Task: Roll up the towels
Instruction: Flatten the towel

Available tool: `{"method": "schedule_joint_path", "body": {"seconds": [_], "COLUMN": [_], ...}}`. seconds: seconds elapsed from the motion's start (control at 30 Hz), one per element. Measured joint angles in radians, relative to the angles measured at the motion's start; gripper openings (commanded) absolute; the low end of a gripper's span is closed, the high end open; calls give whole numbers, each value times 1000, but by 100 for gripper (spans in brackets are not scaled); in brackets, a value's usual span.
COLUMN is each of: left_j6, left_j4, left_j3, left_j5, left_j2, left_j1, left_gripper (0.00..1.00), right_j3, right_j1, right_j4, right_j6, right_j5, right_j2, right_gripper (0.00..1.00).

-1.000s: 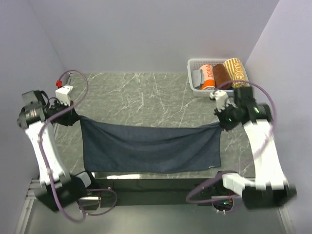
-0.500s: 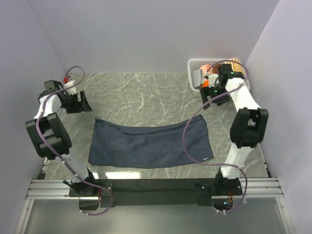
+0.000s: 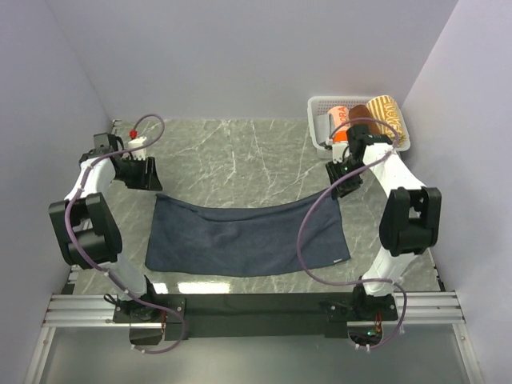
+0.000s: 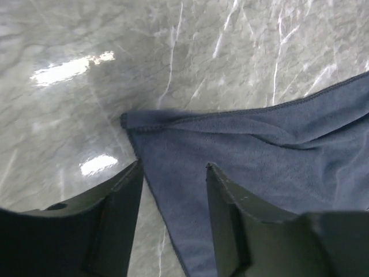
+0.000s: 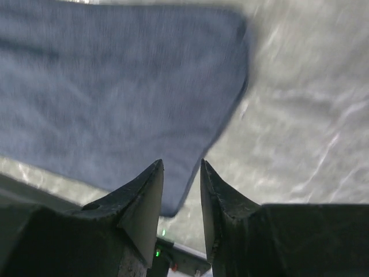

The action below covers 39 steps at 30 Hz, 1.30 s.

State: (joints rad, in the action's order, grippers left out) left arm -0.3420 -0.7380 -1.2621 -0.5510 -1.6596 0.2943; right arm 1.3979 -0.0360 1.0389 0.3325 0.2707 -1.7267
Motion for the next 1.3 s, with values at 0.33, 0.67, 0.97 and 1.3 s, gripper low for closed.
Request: {"method": "schedule_joint_path", "body": {"seconds": [0.33,0.67,0.97,1.3], "left_j6": [44,49,25,-12], "left_j4": [12,2,-14,-38], "left_j3": [-6,-68,-101,-130], "left_j5": [37,82,101,97], "left_j2": [-101,-142,-234,-291], "left_j1": [-18,-18,-18,-41], "left_gripper": [72,73,63,54], "right_j3": [121,122,118,115], "right_j1": [-76,-123,-119,-88], "right_j4": [-130,-217,-232,-222], "right_j6": [-35,-34,-14,-14], "right_j5": [-80,-204,-227,-187], "right_j2": [-189,-254,-254,-288], "right_gripper": [58,69,63,59]}}
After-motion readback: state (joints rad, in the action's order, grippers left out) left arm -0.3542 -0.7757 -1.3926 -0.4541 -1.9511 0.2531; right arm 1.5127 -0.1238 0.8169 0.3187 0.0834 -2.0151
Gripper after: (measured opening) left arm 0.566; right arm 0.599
